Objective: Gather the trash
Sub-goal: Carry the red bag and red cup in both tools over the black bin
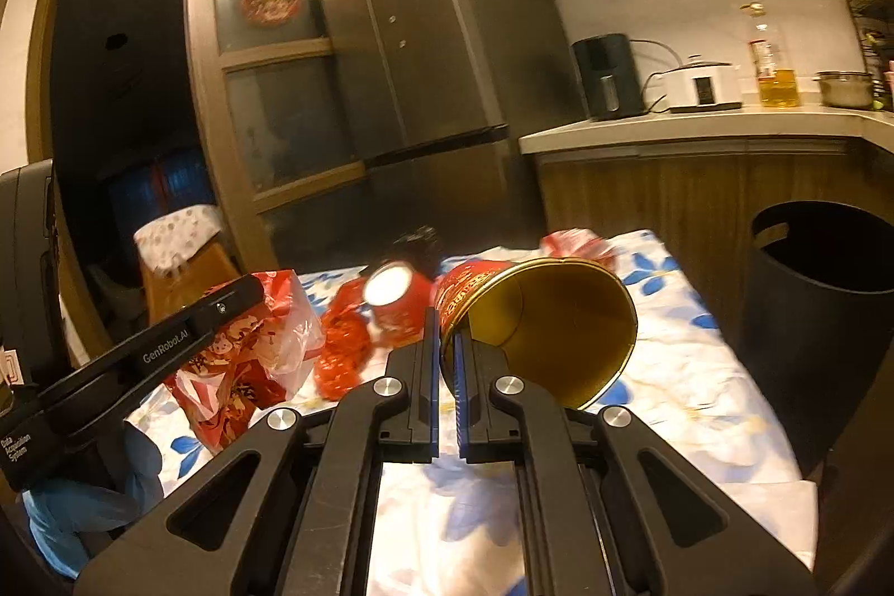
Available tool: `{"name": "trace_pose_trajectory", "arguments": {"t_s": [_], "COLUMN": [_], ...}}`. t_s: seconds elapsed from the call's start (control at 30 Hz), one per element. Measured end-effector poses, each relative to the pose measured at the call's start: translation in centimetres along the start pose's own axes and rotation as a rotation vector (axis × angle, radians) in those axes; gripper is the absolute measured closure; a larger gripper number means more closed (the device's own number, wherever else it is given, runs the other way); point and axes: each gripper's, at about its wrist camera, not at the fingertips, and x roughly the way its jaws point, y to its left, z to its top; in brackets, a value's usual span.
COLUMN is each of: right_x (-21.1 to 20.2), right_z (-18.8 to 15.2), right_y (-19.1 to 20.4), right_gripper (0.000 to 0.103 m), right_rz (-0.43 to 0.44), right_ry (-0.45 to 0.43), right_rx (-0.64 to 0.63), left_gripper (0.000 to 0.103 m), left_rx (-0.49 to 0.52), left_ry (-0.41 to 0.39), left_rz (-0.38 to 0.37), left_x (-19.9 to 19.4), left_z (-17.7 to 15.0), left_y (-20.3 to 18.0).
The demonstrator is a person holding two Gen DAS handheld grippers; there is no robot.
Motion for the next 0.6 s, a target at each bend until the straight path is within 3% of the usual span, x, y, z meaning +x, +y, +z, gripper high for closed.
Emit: {"name": "trace_pose_trajectory", "arguments": {"t_s": [0.6], "right_x": [-4.4], "right_z": [2.3], "right_y": [-8.3], "right_gripper": [0.098], "right_rz": [-0.226], "right_ry": [-0.100], "right_rx": [0.055], "left_gripper": [0.103], "left_rx": [0.114], "left_ry": [0.010], "left_rz": [-0.199], "left_x": [2.6], "left_z": [0.2], "left_y": [-11.9]}}
